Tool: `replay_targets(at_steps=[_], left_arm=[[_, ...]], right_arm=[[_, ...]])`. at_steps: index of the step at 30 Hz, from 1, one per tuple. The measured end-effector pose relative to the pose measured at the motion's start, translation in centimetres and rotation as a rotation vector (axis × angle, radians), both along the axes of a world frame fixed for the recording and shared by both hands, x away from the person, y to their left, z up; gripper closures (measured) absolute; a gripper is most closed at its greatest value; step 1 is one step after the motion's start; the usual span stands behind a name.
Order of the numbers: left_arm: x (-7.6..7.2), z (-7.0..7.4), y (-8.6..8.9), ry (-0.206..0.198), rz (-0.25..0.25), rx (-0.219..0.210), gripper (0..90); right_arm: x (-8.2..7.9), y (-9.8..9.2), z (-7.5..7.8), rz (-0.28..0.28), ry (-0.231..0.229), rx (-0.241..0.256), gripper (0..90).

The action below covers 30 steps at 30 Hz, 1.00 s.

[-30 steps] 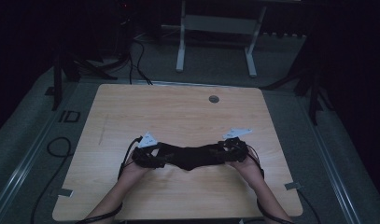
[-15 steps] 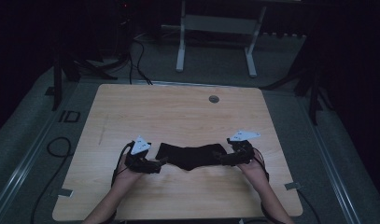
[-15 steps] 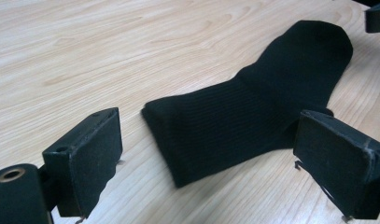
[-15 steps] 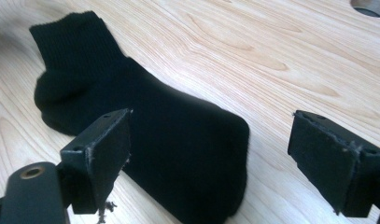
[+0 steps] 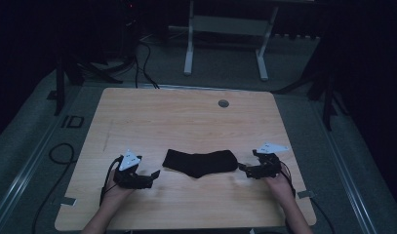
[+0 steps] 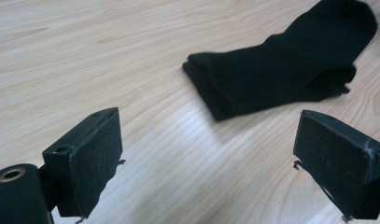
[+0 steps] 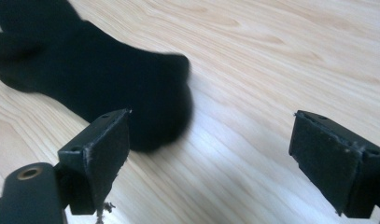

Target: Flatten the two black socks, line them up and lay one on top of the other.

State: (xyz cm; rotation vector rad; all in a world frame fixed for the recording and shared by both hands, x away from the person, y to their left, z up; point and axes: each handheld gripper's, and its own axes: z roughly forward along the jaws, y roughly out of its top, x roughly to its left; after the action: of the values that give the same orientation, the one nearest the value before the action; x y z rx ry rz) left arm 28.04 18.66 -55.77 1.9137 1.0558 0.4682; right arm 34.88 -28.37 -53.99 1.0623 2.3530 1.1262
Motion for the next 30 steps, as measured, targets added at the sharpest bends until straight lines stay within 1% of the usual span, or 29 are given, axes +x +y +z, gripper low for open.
replay_targets(at_steps=[1,2,3,4,5,8,11,12,15,19,21,22,23,24,26,28,30], left_arm=[[-0.1,-0.1,0.3,0.001,0.007,-0.008,8.6],[-0.1,-0.1,0.3,0.001,0.007,-0.008,8.6],[-0.4,-0.3,0.9,0.007,0.021,-0.016,8.6],[-0.4,-0.3,1.2,0.006,0.028,-0.02,8.6],[-0.5,-0.3,1.4,0.007,0.036,-0.019,8.6],[-0.7,-0.5,2.2,0.011,0.051,-0.018,8.6],[-0.8,-0.5,2.8,0.023,0.042,-0.029,8.6],[-0.9,-0.5,2.9,0.021,0.047,-0.035,8.6],[-1.2,-0.5,3.3,0.018,0.055,-0.024,8.6],[-1.7,-0.6,3.9,0.011,0.069,-0.032,8.6],[-1.9,-0.6,4.1,0.008,0.079,-0.021,8.6],[-2.1,-0.7,4.2,0.011,0.078,-0.024,8.6],[-2.3,-0.7,4.4,0.017,0.084,-0.018,8.6],[-2.5,-0.8,4.5,0.011,0.088,-0.017,8.6],[-2.8,-0.9,4.7,0.015,0.099,-0.028,8.6],[-3.0,-1.0,4.9,0.016,0.097,-0.034,8.6],[-3.2,-1.0,5.0,0.012,0.102,-0.019,8.6]], right_arm=[[-0.1,-0.5,-0.1,-0.01,-0.001,0.002,11.9],[-0.1,-0.5,-0.1,-0.01,-0.001,0.002,11.9],[-0.3,-0.9,-0.3,-0.019,-0.003,0.003,11.9],[-0.6,-2.0,-0.5,-0.054,-0.029,0.0,11.9],[-0.7,-2.5,-0.6,-0.065,-0.028,0.0,12.0],[-1.0,-3.7,-1.0,-0.091,-0.013,0.001,11.9],[-1.5,-5.0,-1.3,-0.117,-0.003,0.006,11.9],[-1.6,-5.4,-1.4,-0.126,0.007,0.009,11.9],[-2.1,-6.3,-1.7,-0.153,0.013,0.013,11.9],[-2.8,-7.0,-1.5,-0.174,-0.002,0.022,11.9],[-3.1,-7.2,-1.5,-0.182,-0.002,0.026,12.0],[-3.2,-7.3,-1.5,-0.184,-0.004,0.028,12.0],[-3.4,-7.3,-1.5,-0.188,-0.003,0.034,12.0],[-3.6,-7.3,-1.5,-0.186,-0.006,0.036,12.0],[-3.9,-7.3,-1.5,-0.189,-0.006,0.029,12.3],[-4.2,-7.3,-1.5,-0.198,-0.015,0.029,12.4],[-4.4,-7.4,-1.5,-0.208,-0.022,0.037,12.4]])
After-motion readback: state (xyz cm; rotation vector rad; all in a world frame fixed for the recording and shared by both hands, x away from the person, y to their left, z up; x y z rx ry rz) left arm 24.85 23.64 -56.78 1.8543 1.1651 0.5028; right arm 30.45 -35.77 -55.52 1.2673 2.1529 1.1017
